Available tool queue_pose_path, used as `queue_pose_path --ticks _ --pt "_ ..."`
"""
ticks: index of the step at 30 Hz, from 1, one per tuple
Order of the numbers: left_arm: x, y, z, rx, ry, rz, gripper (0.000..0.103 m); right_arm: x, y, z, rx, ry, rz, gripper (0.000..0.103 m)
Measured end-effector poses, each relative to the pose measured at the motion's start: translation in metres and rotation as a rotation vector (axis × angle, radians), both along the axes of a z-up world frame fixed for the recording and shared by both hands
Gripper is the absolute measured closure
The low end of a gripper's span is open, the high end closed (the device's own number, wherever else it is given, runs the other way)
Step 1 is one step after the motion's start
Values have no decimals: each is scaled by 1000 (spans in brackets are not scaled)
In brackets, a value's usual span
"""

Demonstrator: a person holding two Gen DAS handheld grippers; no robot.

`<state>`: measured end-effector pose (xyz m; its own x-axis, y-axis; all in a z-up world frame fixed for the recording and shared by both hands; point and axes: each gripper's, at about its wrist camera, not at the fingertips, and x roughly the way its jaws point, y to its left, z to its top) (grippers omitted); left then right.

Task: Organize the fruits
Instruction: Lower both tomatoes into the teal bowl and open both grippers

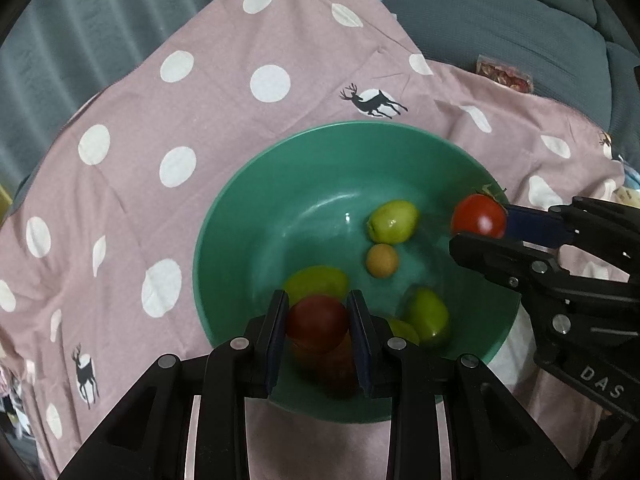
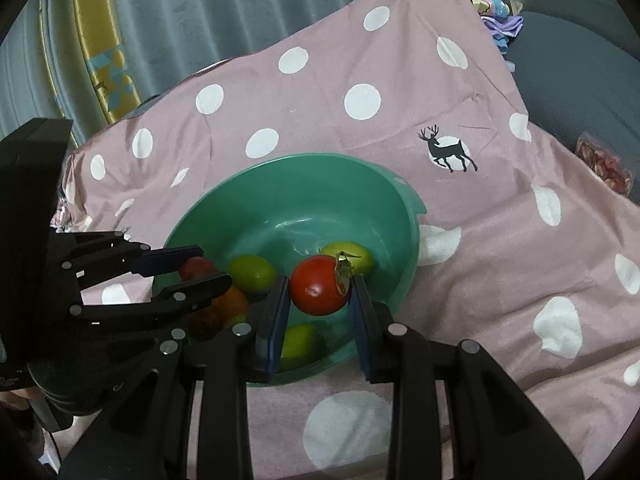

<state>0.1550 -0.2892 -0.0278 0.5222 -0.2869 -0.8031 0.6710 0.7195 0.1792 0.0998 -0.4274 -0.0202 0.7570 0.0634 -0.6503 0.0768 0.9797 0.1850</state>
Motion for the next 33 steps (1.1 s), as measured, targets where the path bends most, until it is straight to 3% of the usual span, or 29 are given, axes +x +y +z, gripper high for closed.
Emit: queue_pose_path --ticks 12,33 --pt "4 -6 -7 59 -31 -10 72 0 5 0 -55 6 -4 72" --pt "2 -8 -10 81 -49 -1 72 -5 8 1 -71 6 -3 72"
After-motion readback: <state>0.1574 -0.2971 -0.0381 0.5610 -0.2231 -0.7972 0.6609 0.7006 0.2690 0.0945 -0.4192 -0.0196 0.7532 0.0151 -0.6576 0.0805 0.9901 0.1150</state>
